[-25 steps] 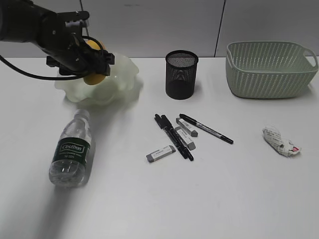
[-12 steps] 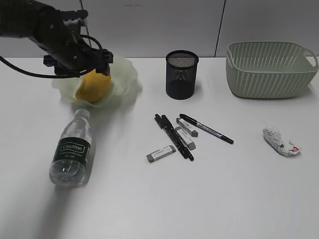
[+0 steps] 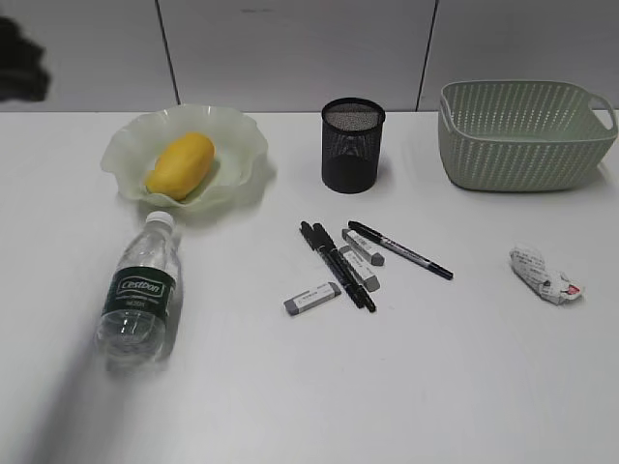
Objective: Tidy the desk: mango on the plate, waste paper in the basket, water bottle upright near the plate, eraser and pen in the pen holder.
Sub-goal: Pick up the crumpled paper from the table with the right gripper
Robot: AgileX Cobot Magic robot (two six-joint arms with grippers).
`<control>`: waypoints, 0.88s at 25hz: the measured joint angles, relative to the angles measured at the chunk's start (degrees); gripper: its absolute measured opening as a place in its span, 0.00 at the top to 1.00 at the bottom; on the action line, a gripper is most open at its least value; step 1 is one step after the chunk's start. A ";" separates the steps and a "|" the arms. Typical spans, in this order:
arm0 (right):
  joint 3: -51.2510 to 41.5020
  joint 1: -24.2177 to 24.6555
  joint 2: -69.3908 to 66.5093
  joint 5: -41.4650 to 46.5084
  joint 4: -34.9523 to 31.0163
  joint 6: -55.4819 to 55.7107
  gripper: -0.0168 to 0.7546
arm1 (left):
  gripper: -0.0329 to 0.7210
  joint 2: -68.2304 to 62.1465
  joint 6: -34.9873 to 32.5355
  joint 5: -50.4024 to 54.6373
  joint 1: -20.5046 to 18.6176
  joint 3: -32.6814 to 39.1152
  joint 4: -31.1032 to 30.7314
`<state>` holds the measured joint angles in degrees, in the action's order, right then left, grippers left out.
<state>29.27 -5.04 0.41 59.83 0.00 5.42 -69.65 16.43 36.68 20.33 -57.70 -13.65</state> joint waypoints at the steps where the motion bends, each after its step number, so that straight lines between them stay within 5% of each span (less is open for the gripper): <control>1: 0.00 0.00 0.00 0.00 0.00 0.00 0.35 | 0.44 5.51 -0.39 2.78 0.00 3.91 0.00; 5: 0.00 0.00 0.00 0.00 0.00 0.00 0.35 | 0.44 32.45 -0.76 12.96 0.00 14.98 0.00; 11: 0.00 0.00 0.00 -0.42 -1.69 -0.02 0.35 | 0.45 61.11 -0.82 23.46 0.00 21.26 0.13; 18: 1.17 0.00 -11.75 -3.53 -6.10 -6.75 0.35 | 0.45 70.04 -1.69 27.47 0.04 25.58 -0.01; 22: 2.31 0.00 -25.50 -13.35 -11.62 -14.66 0.35 | 0.46 70.04 -2.96 24.58 0.04 26.81 0.43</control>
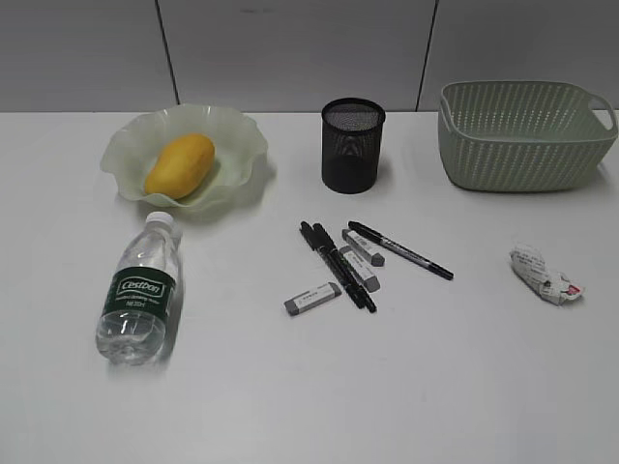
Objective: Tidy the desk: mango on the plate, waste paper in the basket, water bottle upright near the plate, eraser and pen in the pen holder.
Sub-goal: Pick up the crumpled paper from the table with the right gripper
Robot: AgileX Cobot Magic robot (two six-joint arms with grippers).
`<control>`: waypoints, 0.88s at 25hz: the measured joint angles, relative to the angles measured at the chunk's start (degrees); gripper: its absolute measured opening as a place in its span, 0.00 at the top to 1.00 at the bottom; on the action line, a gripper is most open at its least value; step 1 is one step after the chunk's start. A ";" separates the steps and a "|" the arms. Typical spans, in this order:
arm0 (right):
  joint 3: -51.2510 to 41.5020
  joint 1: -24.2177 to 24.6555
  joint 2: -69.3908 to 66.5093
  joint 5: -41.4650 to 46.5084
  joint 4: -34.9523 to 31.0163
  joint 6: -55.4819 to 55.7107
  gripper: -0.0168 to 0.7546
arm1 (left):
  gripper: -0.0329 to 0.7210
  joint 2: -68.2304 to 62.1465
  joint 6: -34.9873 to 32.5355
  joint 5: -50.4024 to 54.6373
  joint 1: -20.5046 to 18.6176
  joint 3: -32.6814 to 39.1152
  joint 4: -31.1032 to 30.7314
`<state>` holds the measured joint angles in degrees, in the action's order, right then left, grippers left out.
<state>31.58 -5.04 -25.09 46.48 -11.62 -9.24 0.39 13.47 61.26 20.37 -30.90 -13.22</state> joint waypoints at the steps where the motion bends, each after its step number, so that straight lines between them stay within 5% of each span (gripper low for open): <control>1: 0.50 0.00 -4.42 -2.66 -1.38 -2.48 0.35 | 0.46 0.00 -0.06 -0.17 0.00 0.00 0.00; 6: 6.64 0.00 -29.05 -12.31 -3.04 -9.10 0.35 | 0.47 0.00 -0.20 -0.44 0.00 0.00 0.19; 18: 24.57 -0.08 -81.05 -16.75 1.05 -9.50 0.36 | 0.49 0.00 -0.20 -0.44 0.00 0.00 0.19; 20: 26.64 -0.08 -85.09 -17.47 2.51 -7.93 0.47 | 0.49 0.00 -0.20 -0.44 0.00 0.00 0.19; 22: 27.83 -0.08 -87.16 -17.73 4.16 -5.59 0.75 | 0.49 0.00 -0.20 -0.44 0.00 0.00 0.19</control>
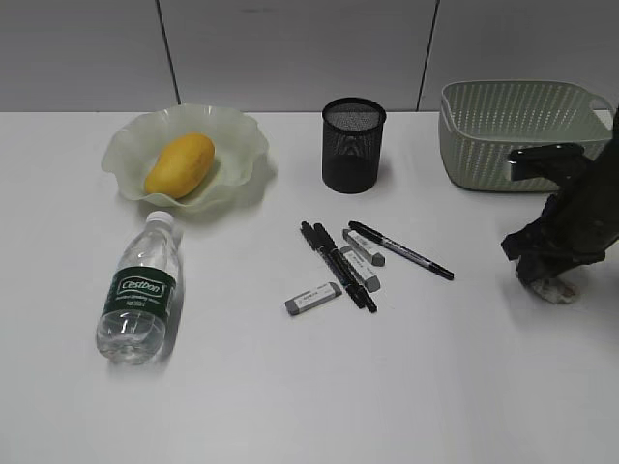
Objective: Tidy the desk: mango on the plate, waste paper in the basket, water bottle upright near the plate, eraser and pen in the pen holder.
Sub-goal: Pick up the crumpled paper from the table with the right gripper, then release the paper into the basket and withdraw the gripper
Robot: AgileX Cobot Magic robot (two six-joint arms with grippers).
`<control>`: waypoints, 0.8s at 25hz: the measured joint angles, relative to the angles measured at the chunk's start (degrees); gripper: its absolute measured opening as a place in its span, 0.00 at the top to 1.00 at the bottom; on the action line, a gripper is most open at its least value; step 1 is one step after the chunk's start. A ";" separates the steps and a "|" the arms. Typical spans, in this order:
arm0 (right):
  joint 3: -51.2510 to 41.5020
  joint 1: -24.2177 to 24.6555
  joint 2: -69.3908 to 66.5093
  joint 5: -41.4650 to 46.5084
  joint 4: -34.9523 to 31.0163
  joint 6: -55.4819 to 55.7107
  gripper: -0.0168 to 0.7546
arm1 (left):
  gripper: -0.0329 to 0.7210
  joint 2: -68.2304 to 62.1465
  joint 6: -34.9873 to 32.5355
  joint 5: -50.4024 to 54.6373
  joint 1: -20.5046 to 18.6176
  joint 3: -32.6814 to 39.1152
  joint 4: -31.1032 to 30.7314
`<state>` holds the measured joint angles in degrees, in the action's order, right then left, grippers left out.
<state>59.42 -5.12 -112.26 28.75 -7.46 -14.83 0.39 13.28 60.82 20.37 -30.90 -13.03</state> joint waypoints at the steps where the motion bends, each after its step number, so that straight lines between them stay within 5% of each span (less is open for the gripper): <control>1: 0.41 0.00 0.06 -0.18 0.22 0.91 0.84 | 0.49 0.00 0.00 0.00 0.00 0.00 0.00; 9: 6.72 -0.39 15.09 -6.62 2.09 2.52 0.90 | 0.49 0.00 0.00 0.00 0.00 0.00 0.04; 15: 26.86 -0.05 1.11 -7.79 4.95 3.71 0.90 | 0.54 0.00 0.00 0.00 0.00 0.00 0.04; 18: 34.98 -0.05 -6.11 -1.30 6.79 5.50 0.74 | 0.56 0.00 0.00 0.00 0.00 0.00 0.04; 20: 38.27 -0.05 -7.89 3.15 7.96 5.84 0.49 | 0.57 0.00 0.00 0.00 0.00 0.00 0.11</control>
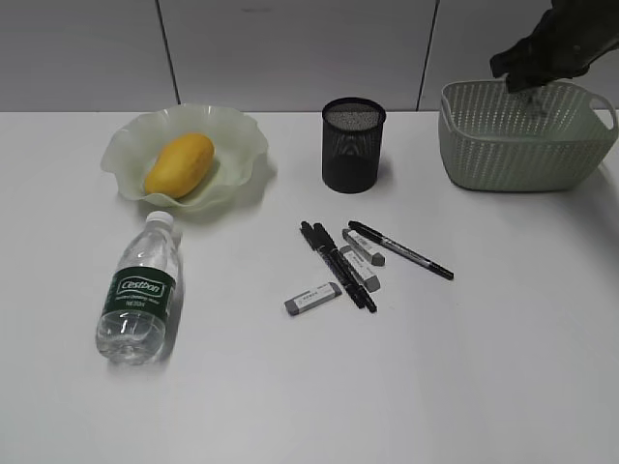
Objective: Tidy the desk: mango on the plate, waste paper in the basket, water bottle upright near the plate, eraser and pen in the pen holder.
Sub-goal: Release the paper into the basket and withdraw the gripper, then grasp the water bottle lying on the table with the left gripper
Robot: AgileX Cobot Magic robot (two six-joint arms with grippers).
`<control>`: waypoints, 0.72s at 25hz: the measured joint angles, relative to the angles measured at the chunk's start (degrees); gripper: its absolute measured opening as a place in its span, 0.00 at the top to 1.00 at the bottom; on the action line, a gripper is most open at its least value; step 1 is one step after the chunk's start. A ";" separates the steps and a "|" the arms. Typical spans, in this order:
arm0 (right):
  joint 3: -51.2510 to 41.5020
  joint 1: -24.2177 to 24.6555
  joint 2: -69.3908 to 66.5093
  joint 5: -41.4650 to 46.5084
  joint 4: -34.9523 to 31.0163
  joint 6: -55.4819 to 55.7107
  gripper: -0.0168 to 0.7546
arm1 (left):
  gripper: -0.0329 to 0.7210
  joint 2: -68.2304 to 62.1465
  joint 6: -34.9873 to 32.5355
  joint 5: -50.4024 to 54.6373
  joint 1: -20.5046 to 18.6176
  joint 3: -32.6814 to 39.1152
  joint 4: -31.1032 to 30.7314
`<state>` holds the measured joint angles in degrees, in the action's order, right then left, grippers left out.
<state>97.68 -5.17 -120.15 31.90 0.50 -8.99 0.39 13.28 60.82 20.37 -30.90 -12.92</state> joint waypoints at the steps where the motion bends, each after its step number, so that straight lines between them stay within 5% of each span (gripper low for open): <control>1: 0.74 0.00 0.11 1.71 0.17 0.45 0.38 | 0.57 0.00 0.00 0.00 0.00 0.00 0.06; 4: 0.32 0.03 4.04 6.34 0.35 1.97 0.22 | 0.58 0.00 0.00 0.00 0.00 0.00 0.18; 11: -33.76 -0.34 38.64 6.29 0.22 2.65 0.30 | 0.58 0.00 0.00 0.00 0.00 0.00 0.22; 18: -59.65 -3.01 78.17 20.85 -1.22 4.09 0.31 | 0.58 -4.04 0.00 -0.05 0.00 0.04 0.76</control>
<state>38.03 -8.18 -41.98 52.75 -0.71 -4.90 -3.66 13.28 60.77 20.37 -30.85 -12.16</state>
